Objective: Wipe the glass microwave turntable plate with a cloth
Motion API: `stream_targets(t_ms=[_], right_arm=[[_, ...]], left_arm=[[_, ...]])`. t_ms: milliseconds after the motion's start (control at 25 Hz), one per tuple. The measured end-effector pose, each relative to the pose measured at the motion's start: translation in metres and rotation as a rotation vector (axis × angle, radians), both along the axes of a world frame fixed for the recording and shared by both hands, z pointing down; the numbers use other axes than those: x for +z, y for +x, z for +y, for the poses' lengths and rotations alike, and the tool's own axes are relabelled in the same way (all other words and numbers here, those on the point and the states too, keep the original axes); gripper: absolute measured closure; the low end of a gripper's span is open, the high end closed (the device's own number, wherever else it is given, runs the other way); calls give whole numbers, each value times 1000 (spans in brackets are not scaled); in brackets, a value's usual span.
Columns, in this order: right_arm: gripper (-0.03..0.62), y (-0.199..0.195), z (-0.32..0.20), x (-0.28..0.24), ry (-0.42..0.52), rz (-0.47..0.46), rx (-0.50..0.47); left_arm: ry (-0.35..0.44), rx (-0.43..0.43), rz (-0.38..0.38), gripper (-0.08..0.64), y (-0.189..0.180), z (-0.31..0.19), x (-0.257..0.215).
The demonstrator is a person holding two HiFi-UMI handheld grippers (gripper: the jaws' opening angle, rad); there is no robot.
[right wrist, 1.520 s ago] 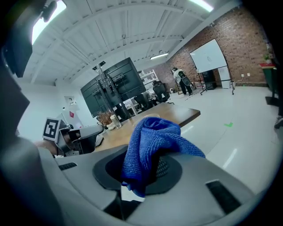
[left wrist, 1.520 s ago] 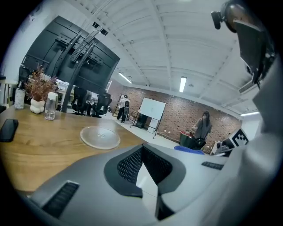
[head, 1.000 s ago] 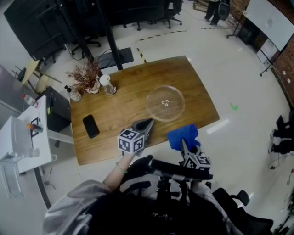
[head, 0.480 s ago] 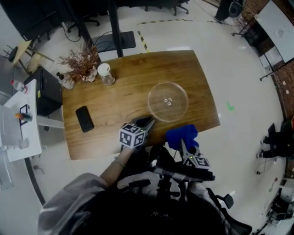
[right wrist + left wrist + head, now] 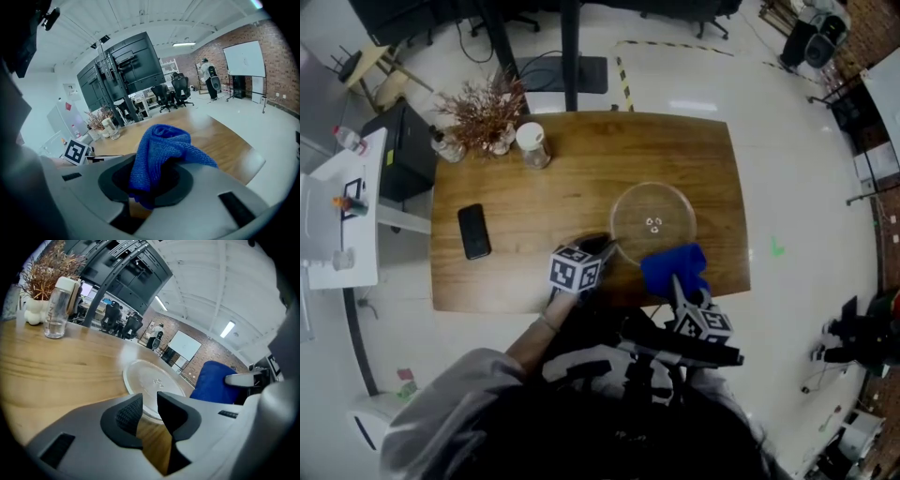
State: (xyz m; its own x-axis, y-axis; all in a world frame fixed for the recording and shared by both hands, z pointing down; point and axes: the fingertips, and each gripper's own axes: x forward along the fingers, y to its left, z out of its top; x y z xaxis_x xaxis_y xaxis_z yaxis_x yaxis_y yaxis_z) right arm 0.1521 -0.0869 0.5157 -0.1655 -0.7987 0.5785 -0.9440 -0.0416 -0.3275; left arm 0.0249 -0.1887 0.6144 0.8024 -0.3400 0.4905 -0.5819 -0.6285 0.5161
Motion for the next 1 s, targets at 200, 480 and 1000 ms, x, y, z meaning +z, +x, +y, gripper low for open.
stream_targets(t_ms=[200, 480, 1000], right_arm=[[512, 19, -29, 2, 5, 11, -54], [512, 21, -76, 4, -1, 16, -163], [512, -1, -214, 30, 34, 154, -320]], left_arm=[[-48, -59, -35, 483, 0, -9, 21], [12, -74, -64, 482, 18, -28, 19], [54, -41, -113, 486, 24, -26, 20]])
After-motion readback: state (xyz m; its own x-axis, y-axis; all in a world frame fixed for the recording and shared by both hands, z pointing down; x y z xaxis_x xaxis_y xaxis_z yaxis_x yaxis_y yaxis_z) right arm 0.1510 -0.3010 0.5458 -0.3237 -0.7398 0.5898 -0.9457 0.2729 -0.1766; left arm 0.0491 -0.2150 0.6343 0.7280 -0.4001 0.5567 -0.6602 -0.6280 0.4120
